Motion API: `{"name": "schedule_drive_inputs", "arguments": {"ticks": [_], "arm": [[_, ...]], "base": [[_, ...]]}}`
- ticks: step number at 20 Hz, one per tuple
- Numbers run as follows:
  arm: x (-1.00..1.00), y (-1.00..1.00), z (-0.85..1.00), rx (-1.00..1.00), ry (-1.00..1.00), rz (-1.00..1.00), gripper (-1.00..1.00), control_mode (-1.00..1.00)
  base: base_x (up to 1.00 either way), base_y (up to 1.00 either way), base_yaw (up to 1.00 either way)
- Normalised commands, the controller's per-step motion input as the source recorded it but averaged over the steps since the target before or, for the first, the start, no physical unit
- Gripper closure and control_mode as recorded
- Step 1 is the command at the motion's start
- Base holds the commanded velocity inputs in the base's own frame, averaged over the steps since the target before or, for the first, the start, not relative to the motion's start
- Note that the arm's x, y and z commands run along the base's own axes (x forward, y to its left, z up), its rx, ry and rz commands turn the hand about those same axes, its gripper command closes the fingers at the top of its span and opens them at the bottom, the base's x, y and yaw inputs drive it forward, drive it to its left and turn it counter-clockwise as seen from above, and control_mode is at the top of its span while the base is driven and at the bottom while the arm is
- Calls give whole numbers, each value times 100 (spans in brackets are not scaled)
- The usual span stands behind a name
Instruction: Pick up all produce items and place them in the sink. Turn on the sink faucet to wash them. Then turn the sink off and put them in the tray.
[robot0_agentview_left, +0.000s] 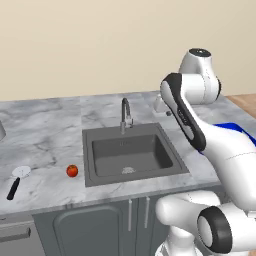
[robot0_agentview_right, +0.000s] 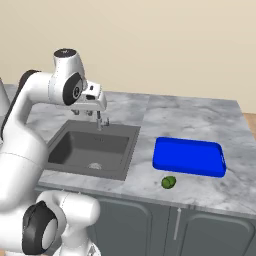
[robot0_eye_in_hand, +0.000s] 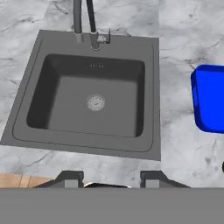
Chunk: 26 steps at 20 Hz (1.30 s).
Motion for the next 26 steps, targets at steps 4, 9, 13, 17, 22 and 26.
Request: {"name": "schedule_drive_inputs", "arguments": {"ticks": [4, 9, 13, 17, 22, 26], "arm": [[-18, 18, -4, 0, 0, 0, -100, -100], [-34, 90, -11, -11, 0, 2, -100, -100], [-27, 100, -9, -16, 0, 6, -100, -100], [-5, 100, -19, -11, 0, 8, -100, -100], [4, 72, -42, -4, 4, 5, -100, -100], [-10, 30, -44, -5, 14, 12, -100, -100]], "base": [[0, 0, 0], [0, 0, 0], [0, 0, 0], [0, 0, 0], [0, 0, 0], [0, 0, 0]]}}
